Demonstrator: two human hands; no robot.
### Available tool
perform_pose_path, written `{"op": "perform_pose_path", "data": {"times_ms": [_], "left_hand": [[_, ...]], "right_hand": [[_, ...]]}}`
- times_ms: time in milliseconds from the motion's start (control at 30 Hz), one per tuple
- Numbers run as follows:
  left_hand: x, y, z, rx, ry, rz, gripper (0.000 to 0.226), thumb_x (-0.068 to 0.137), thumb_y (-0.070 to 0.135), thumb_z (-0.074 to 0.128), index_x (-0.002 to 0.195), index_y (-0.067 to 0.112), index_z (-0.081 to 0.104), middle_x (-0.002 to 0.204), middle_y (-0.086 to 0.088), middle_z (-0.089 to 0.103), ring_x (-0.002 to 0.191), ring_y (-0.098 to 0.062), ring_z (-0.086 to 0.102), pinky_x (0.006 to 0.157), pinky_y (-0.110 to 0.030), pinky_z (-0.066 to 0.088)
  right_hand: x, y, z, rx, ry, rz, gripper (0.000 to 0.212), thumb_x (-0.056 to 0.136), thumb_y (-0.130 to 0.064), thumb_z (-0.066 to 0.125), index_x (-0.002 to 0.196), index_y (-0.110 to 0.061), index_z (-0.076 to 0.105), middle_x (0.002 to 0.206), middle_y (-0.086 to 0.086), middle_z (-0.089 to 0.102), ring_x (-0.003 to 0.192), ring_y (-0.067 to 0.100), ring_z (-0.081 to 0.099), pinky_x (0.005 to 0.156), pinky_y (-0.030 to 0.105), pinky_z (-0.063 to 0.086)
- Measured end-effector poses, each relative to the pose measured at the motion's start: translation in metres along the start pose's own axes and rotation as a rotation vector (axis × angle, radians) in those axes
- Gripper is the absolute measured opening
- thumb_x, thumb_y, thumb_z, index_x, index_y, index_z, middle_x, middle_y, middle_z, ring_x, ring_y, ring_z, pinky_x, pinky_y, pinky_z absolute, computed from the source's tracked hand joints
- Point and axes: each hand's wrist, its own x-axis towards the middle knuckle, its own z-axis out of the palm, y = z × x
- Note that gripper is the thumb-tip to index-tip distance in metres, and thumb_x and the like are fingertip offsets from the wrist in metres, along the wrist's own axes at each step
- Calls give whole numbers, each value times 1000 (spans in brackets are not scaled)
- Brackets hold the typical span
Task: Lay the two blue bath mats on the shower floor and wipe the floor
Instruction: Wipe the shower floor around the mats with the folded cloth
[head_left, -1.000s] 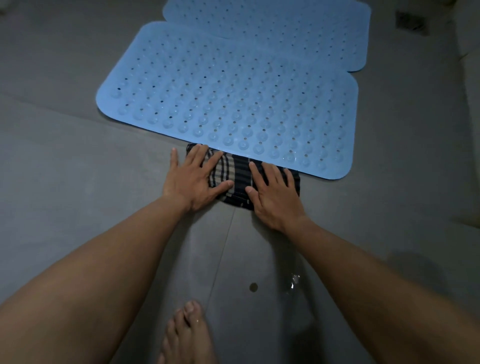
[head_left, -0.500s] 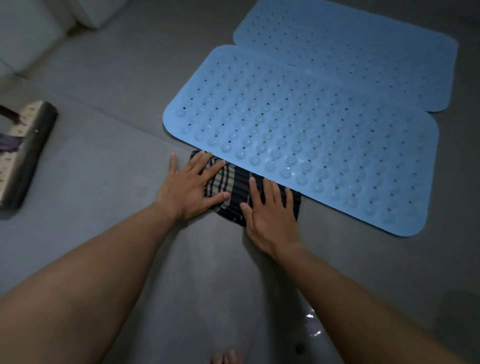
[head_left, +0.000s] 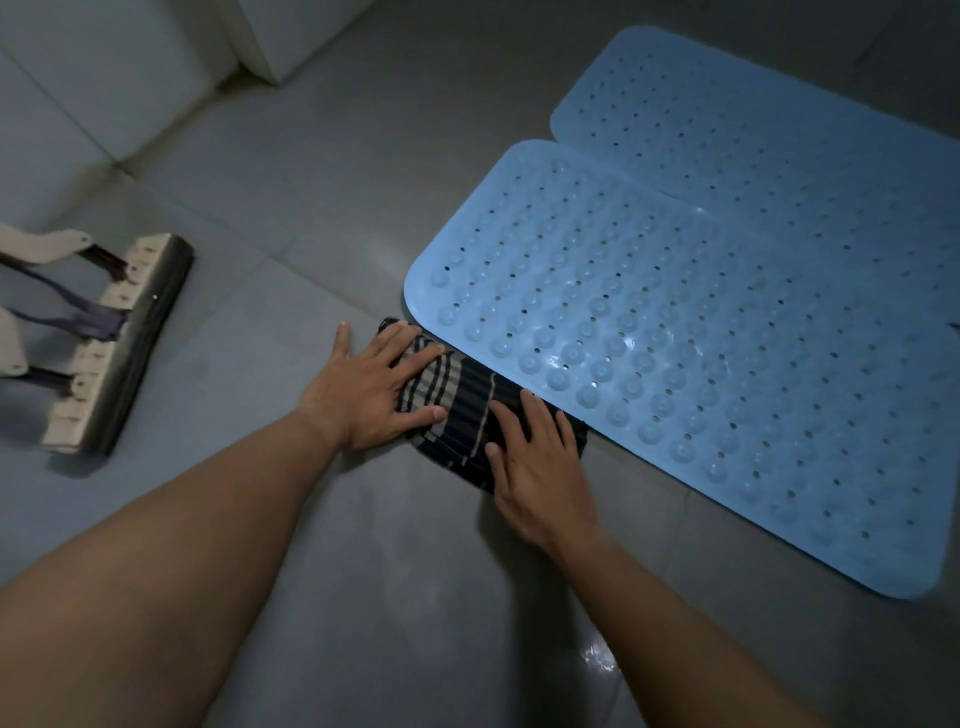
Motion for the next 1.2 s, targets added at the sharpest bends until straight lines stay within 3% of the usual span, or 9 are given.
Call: {"op": "perform_pose_path", "data": {"times_ms": [133,267,367,567,700,867,967,1100,1200], "left_hand": [[4,-19,-5,8,-56,-1,97,74,90,-4,157,40,-3,167,0,-2,153,-15,-5,118,-65,-4],[8,-41,-8,48,-84,5,99,72,91,-7,156,39,-4,167,-1,1,153,-15,-5,118,-64,-4],[13,-67,-10,76,-83,-2,101,72,91,-7,157,37,1,167,0,3,153,-15,-4,118,-61,-5],[31,-122,-6,100,-75,15,95,78,91,6,157,38,8,167,2,6,151,-9,-9,118,-54,-12],[48,-157,-15,151,-128,-8,87,78,91,6,153,48,-6,165,9,-7,144,-3,-30,117,-53,-15],[67,-189,-45,286,-338,-53,85,78,87,0,147,46,-28,158,9,-28,149,-19,-24,117,-56,-18],[81,-207,-57,330,-429,-91,87,74,84,-2,146,44,-31,160,8,-28,149,-19,-23,118,-55,-17],[101,-234,-63,332,-478,-100,92,65,84,-7,145,44,-31,160,8,-26,151,-20,-19,119,-54,-15],[116,-252,-60,304,-449,-87,91,65,83,-7,143,45,-32,159,8,-28,151,-19,-20,119,-53,-15]], "right_hand": [[10,-13,-5,-62,-39,-24,55,105,-41,24,156,-23,23,164,11,18,152,25,11,122,42,0],[27,-27,5,-96,-11,-36,56,103,-42,25,156,-21,28,162,15,25,151,28,20,121,46,10],[44,-45,11,-68,-15,-48,56,104,-42,23,156,-22,25,162,16,23,152,28,16,120,44,4],[84,-77,31,-29,28,-39,57,99,-42,35,151,-19,38,153,19,41,144,31,35,116,47,21],[114,-103,43,44,9,-10,60,98,-41,36,153,-17,35,154,21,38,146,32,33,118,48,23],[149,-135,51,104,-56,-46,72,90,-40,59,153,-14,35,154,22,37,144,33,35,117,49,19],[175,-146,48,116,-73,-46,73,92,-39,57,155,-13,30,157,22,30,147,33,28,121,50,9],[205,-160,37,154,-183,-75,68,105,-35,31,157,-16,-9,162,18,-16,151,30,-16,117,45,-20],[224,-171,32,184,-177,-20,66,106,-37,24,152,-18,-19,161,15,-23,148,25,-27,118,45,-19]]}}
